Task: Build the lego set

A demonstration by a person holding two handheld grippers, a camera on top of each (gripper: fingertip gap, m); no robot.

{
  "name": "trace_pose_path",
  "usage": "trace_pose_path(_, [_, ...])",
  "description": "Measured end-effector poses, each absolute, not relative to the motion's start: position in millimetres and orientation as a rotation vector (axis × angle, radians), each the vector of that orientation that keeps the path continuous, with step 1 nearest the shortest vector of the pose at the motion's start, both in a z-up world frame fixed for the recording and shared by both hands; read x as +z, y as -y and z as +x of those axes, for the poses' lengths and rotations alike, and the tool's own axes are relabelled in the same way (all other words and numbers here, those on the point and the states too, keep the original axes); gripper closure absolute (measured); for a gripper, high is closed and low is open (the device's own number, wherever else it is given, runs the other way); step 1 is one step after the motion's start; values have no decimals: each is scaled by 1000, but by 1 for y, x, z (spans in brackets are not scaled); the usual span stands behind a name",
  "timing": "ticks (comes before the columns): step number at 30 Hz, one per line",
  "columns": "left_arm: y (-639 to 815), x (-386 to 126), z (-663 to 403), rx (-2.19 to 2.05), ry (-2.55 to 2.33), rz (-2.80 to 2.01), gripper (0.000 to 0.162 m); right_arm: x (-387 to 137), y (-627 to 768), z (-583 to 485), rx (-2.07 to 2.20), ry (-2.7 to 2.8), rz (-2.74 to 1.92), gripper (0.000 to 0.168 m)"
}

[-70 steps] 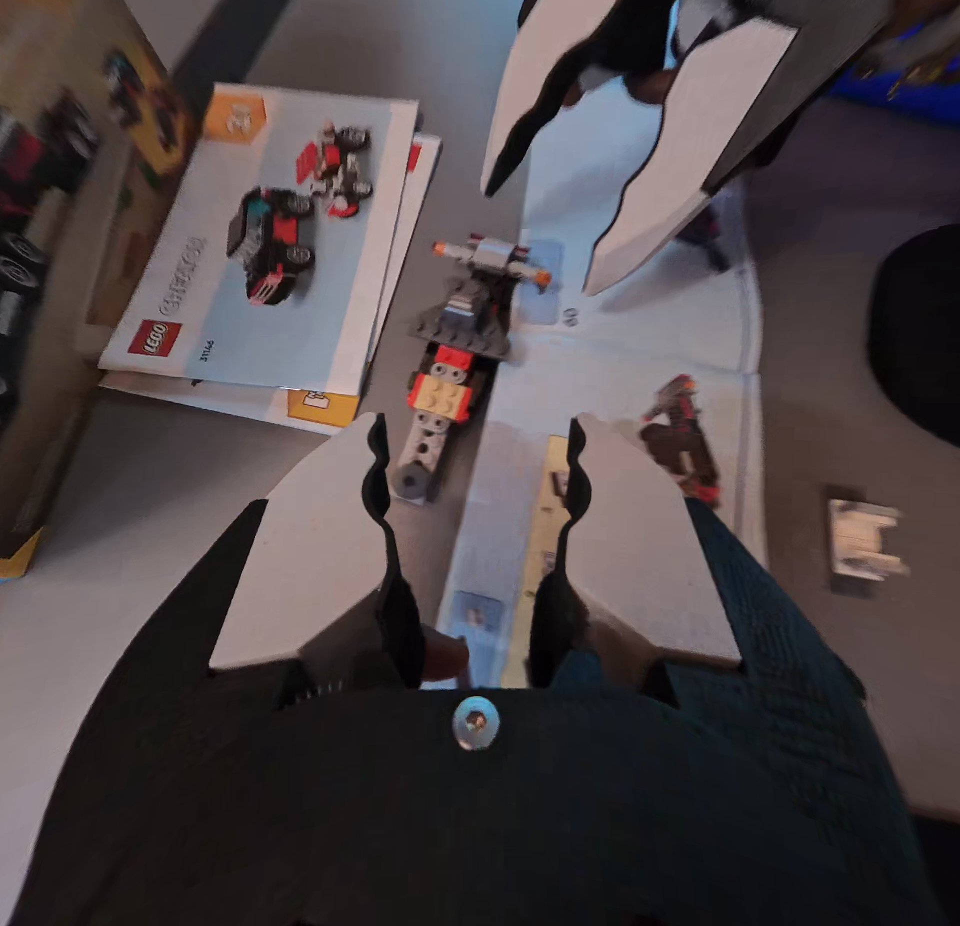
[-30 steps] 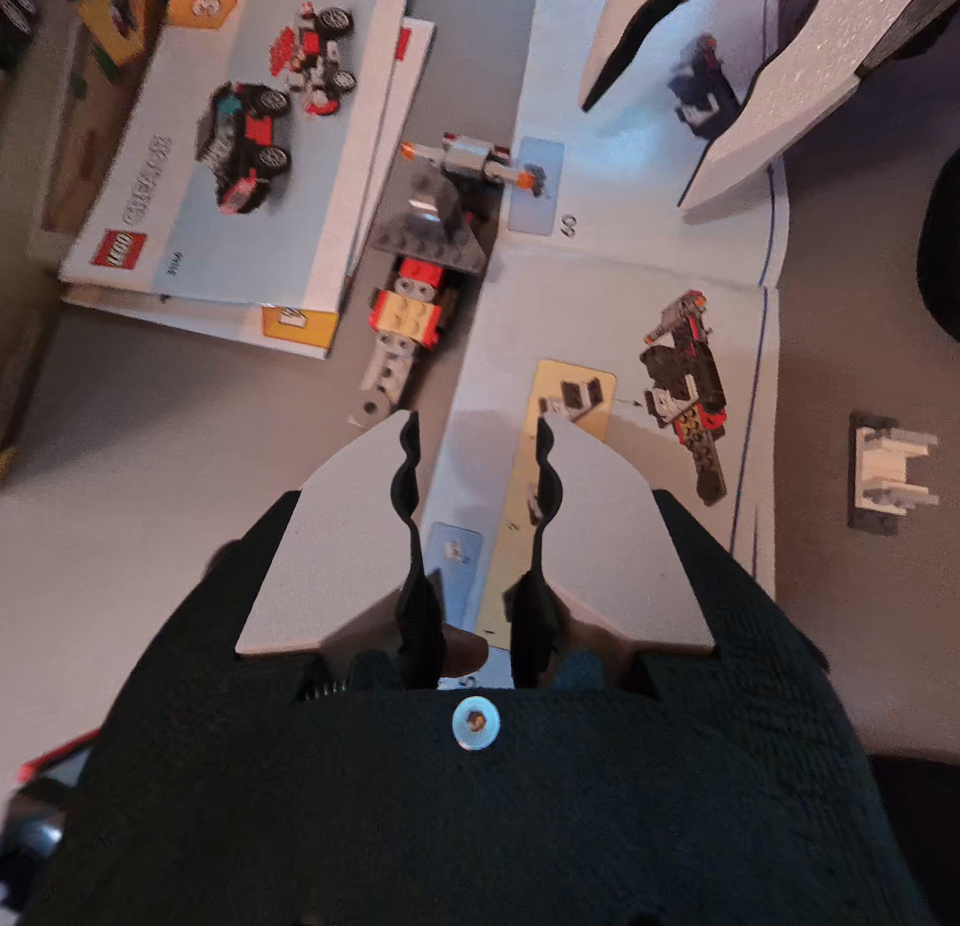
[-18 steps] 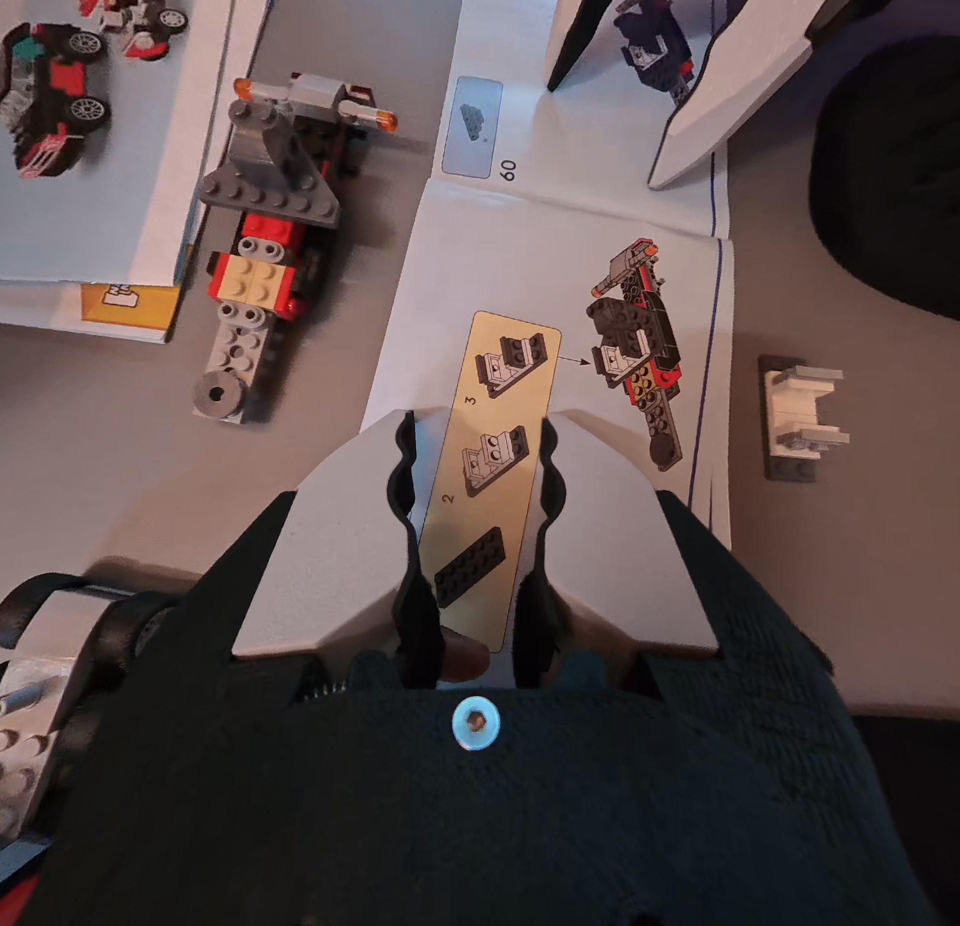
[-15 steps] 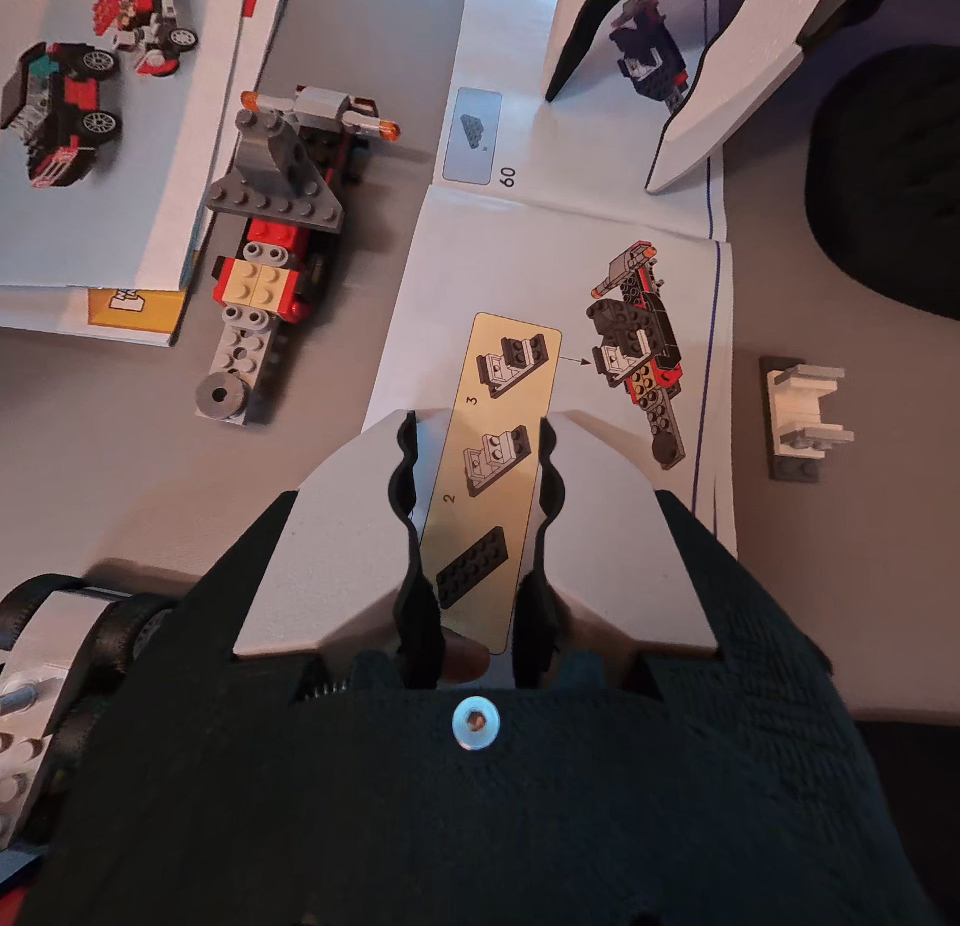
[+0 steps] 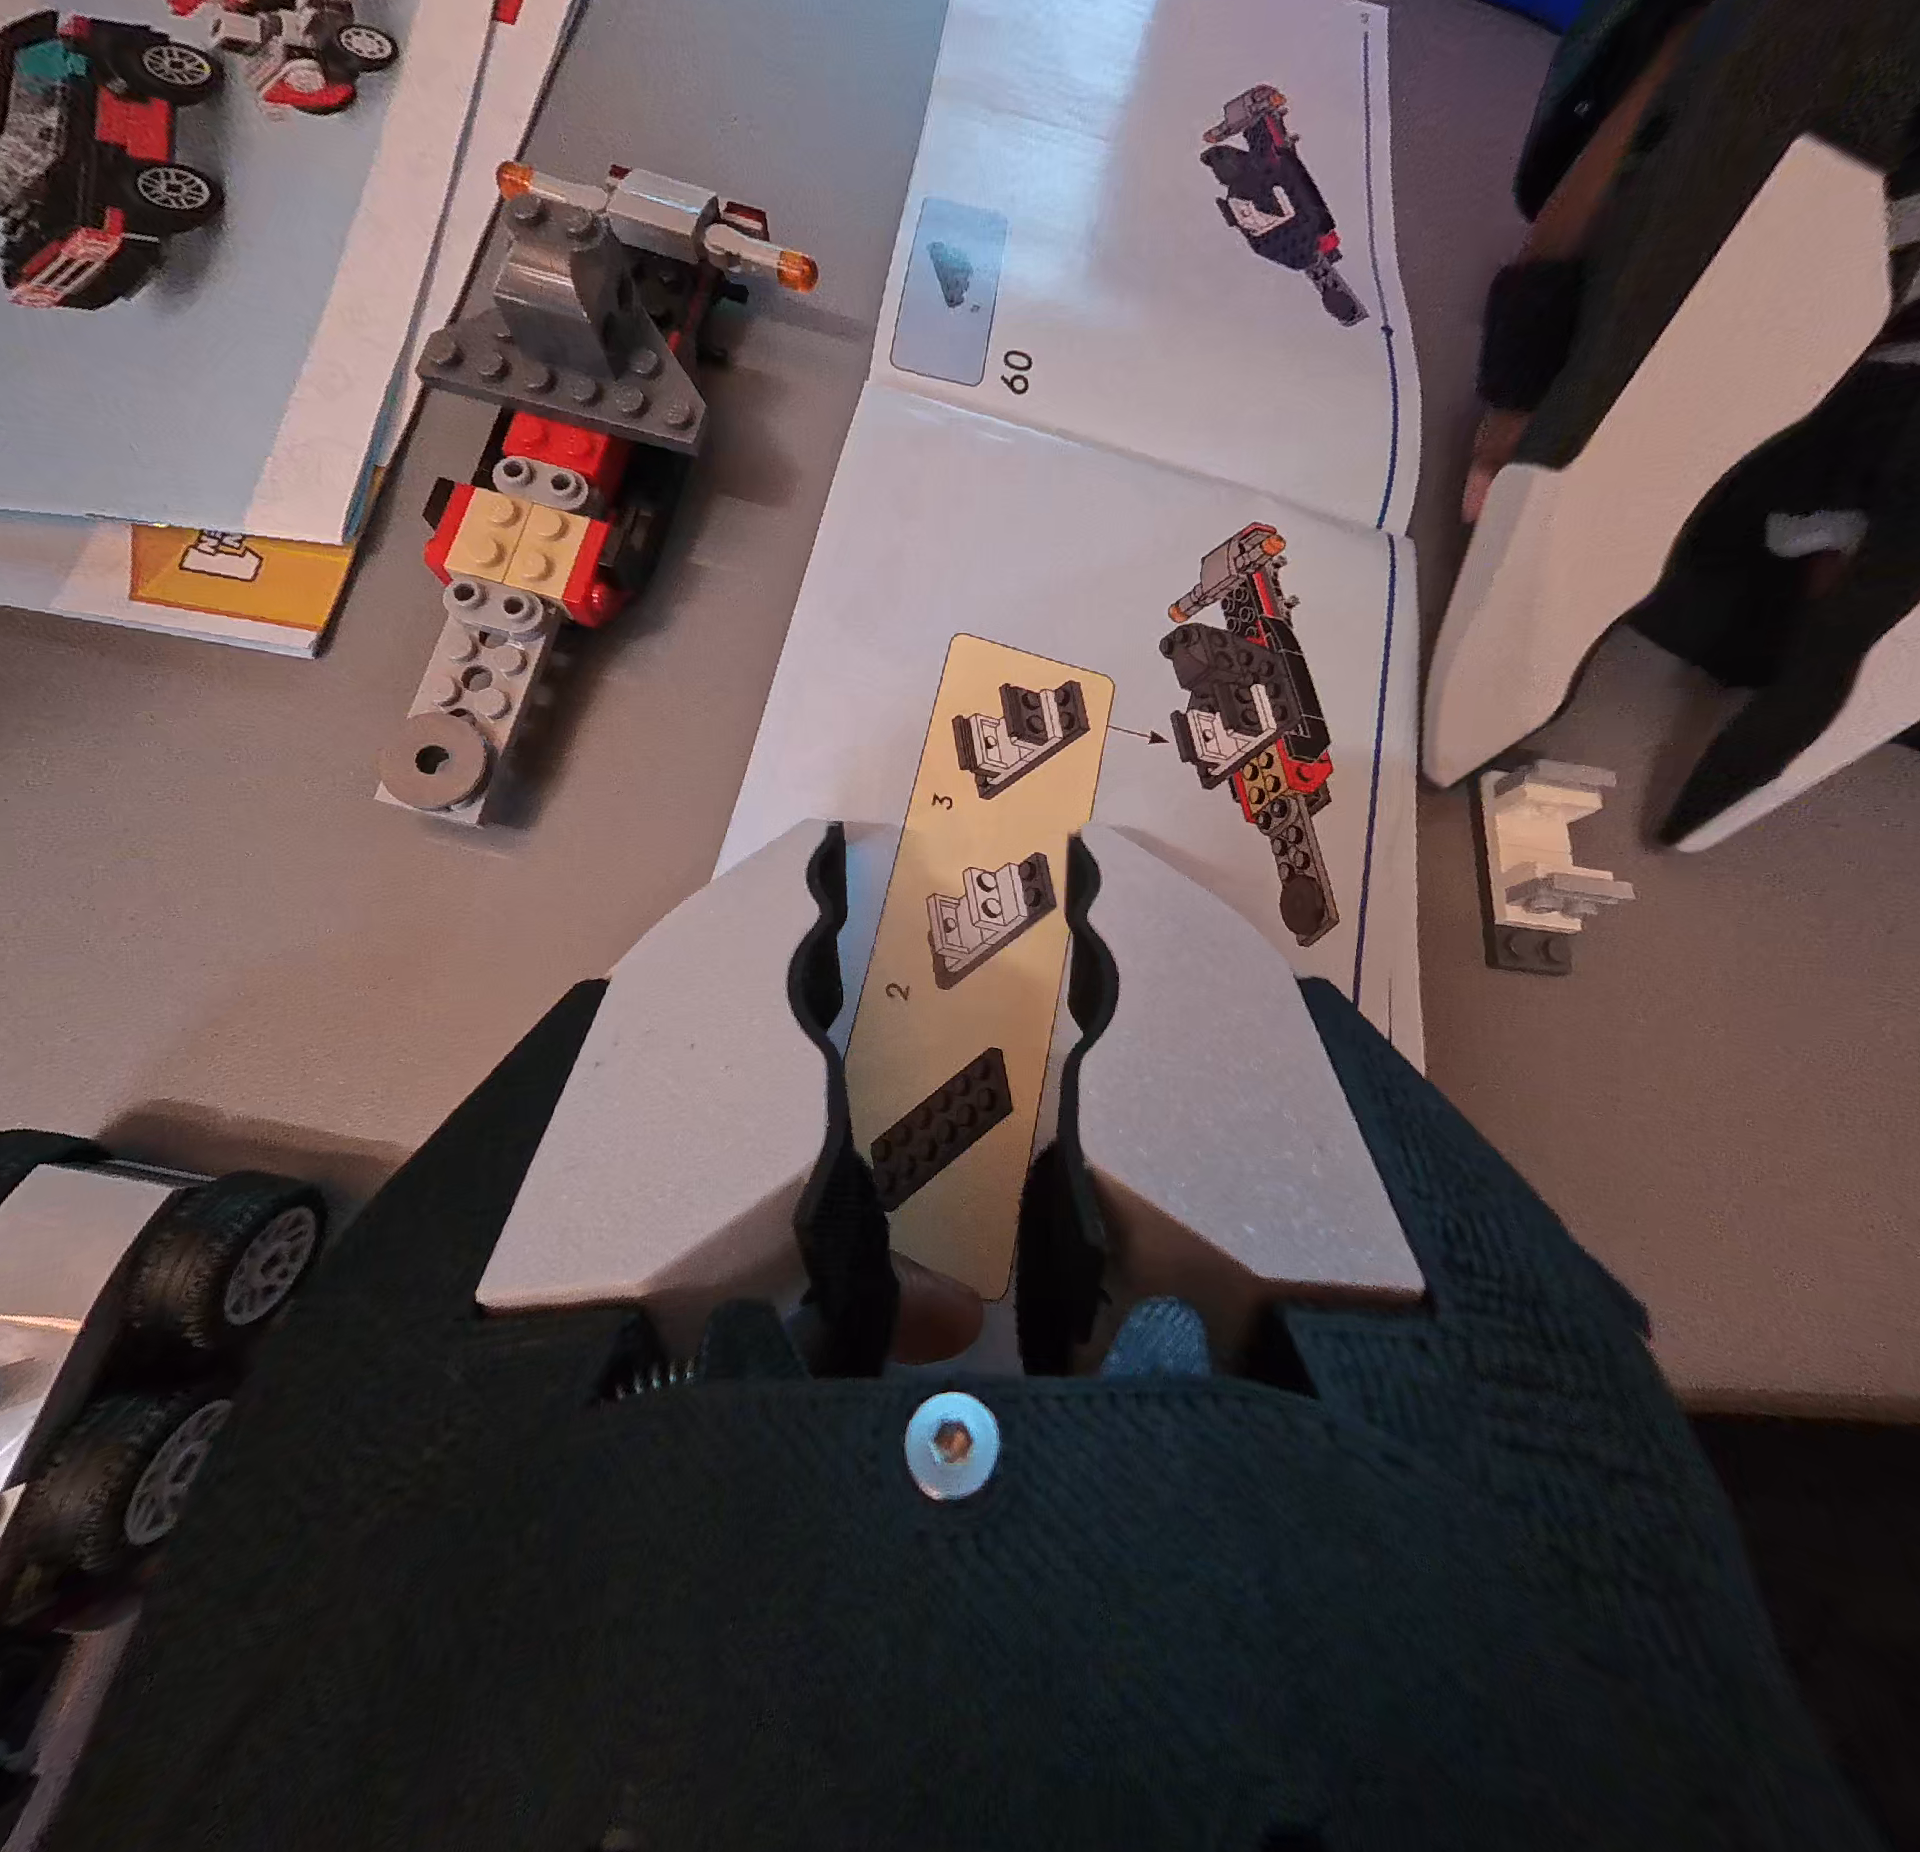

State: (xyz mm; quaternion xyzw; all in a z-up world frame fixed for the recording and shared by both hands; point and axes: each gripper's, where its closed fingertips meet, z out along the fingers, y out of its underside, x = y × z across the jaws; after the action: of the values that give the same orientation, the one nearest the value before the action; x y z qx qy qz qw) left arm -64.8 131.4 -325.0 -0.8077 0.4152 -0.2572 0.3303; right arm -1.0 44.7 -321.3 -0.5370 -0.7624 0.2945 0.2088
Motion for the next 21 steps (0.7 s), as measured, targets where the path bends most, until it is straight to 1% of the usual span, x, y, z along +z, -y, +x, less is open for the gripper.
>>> trace_pose_path(2, [-131,-325,-65,-666,-1091,-2109,121,-324,-43,-5,830,2129,-1490,128])
trace_pose_path(4, [-131,-325,-64,-668,-1090,-2110,121,-328,-45,-5,791,2144,-1489,142])
trace_pose_path(9, [-131,-325,-65,-676,-1086,-2113,121,-329,-44,-4,747,2109,-1548,150])
trace_pose_path(18, [-131,-326,-64,-684,-1081,-2115,122,-329,-39,5,756,2053,-1591,151])
trace_pose_path(19, [-132,-326,-64,-684,-1081,-2115,122,-329,-38,7,765,2066,-1597,150])
trace_pose_path(21, [-131,-326,-64,-684,-1082,-2115,122,-329,-37,9,778,2084,-1602,142])
